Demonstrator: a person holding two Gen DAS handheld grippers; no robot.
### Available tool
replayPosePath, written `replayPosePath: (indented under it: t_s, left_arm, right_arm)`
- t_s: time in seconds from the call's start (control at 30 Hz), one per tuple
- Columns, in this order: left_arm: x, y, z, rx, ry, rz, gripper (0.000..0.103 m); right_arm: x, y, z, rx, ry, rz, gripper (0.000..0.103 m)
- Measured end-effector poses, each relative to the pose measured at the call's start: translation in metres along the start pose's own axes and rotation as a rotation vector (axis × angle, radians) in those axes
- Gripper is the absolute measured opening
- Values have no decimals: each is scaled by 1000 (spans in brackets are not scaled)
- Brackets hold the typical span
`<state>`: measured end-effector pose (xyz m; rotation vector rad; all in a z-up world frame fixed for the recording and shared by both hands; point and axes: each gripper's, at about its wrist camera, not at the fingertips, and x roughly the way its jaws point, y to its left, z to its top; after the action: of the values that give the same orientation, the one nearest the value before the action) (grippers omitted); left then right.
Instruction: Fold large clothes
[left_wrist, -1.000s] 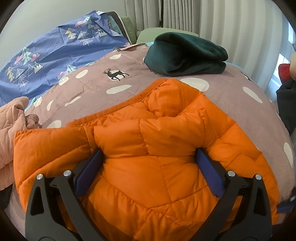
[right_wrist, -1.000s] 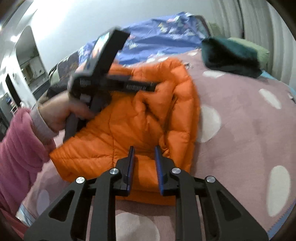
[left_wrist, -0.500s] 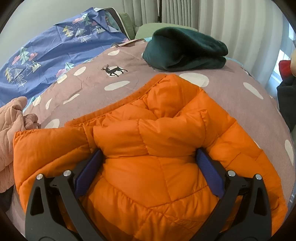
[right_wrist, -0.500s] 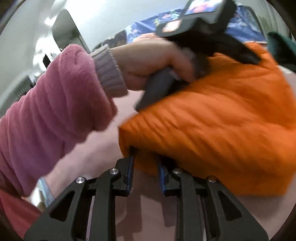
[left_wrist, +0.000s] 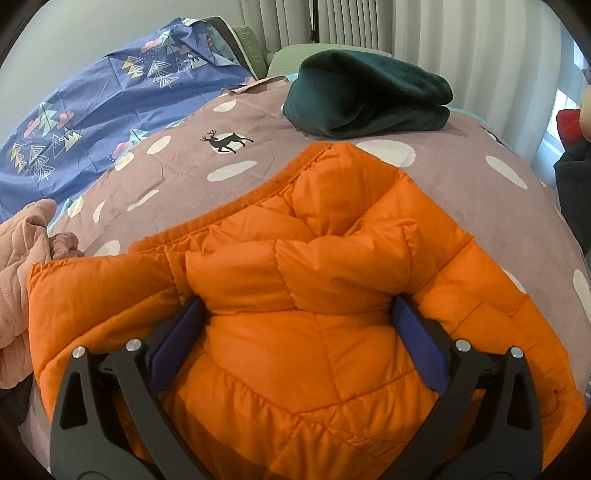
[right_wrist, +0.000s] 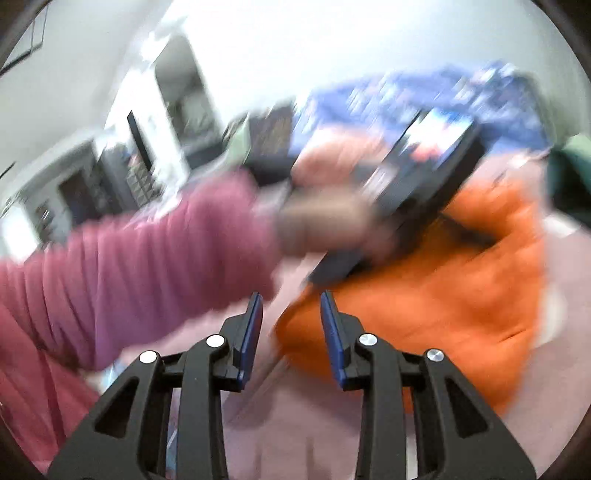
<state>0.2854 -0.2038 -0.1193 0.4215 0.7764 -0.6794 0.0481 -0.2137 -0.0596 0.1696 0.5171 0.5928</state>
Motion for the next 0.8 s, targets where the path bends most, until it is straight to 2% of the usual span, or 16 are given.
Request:
replayPosePath:
  t_s: [0.03,0.07,0.1,0.17,0.23,0.37,0.47,0.5,0.53,0.6,0.67,0.7,0.73,0.8]
  left_arm:
    - [-1,1,-1,-2,-3,-2,101]
    - [-1,1,-1,-4,-5,-5,101]
    - [-1,1,0,-6,-6,-7,101]
    - [-2,2,0,-19,-9,-21,101]
    - [-3,0,0,-12,-15,-16,101]
    - [-8,4,1,-27,-26,-44,101]
    - [-25,14,5,-60,-46,-82,101]
    - [-34,20,7,-75,-67,-84,98]
    - [-42,24,8,-84,-89,-78,96]
    - [-67,46,13,-135,-176,-7,96]
    - [-81,72,14,-221,-218,45,94]
    - [-81,84,12,-259,-206,57,92]
    - [-70,94,8,-274,-156,63,89]
    - [-31,96,-6,-225,-11,61,90]
  right_arm:
    - [4,-15,-1,18,10,-104,34]
    - [16,-31,-9,26,60,-258,34]
    - [31,-49,-23,31,123,-415,29]
    - [38,-74,-47,106,122,-358,28]
    - [35,-79,-45,191,129,-339,27]
    - [49,-68,-44,138,151,-392,27]
    - [53,-74,-45,135,155,-387,27]
    - [52,-77,-45,144,155,-378,27]
    - [57,-77,-45,150,156,-371,27]
    - [61,-68,-45,157,156,-362,27]
    - [61,-69,-45,157,155,-358,27]
    - [61,-69,-45,156,155,-358,27]
    - [61,-69,-46,154,155,-358,27]
    - [62,-67,-46,145,155,-353,27]
